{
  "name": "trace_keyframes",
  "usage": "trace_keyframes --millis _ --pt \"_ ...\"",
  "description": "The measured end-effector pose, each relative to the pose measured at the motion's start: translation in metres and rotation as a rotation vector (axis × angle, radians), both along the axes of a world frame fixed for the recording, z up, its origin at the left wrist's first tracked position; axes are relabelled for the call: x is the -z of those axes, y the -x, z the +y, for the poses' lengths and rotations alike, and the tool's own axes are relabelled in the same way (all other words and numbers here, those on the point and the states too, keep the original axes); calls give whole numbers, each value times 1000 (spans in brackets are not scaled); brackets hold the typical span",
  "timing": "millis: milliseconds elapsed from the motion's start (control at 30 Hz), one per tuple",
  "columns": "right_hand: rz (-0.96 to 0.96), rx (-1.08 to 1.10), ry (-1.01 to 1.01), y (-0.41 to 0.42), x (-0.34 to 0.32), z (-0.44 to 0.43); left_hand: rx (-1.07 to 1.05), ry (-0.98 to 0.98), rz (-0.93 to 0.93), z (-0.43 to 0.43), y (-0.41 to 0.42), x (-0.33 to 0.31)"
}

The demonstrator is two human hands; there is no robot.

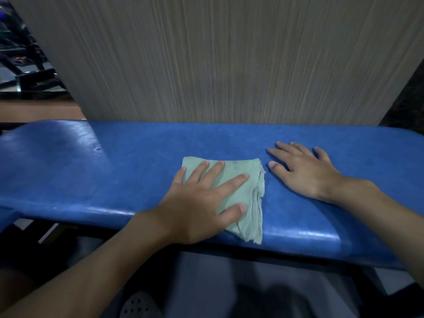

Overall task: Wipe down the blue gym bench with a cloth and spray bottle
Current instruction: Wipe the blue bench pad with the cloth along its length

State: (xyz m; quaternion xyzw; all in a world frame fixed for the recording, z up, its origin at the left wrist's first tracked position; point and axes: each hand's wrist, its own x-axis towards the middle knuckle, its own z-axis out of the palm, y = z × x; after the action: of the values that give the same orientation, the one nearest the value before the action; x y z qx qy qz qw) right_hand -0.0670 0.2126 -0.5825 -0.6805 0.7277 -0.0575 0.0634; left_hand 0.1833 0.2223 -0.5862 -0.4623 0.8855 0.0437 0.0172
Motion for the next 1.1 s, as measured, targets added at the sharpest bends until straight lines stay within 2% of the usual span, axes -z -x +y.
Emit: trace_keyframes --millis 367,533,733,1000,1100 --pt "33 -14 14 2 5 -2 -78 -46 -25 -165 52 -5" --pt "18 -14 18 2 4 -2 -129 -80 -39 -201 63 -11" --pt "9 -8 15 2 4 -1 -98 -60 -40 -158 50 -6" --pt "45 1 3 -4 -8 -2 6 14 -54 -26 -6 -1" --pt "-14 -26 51 -15 -10 -5 4 39 -47 7 -19 -2"
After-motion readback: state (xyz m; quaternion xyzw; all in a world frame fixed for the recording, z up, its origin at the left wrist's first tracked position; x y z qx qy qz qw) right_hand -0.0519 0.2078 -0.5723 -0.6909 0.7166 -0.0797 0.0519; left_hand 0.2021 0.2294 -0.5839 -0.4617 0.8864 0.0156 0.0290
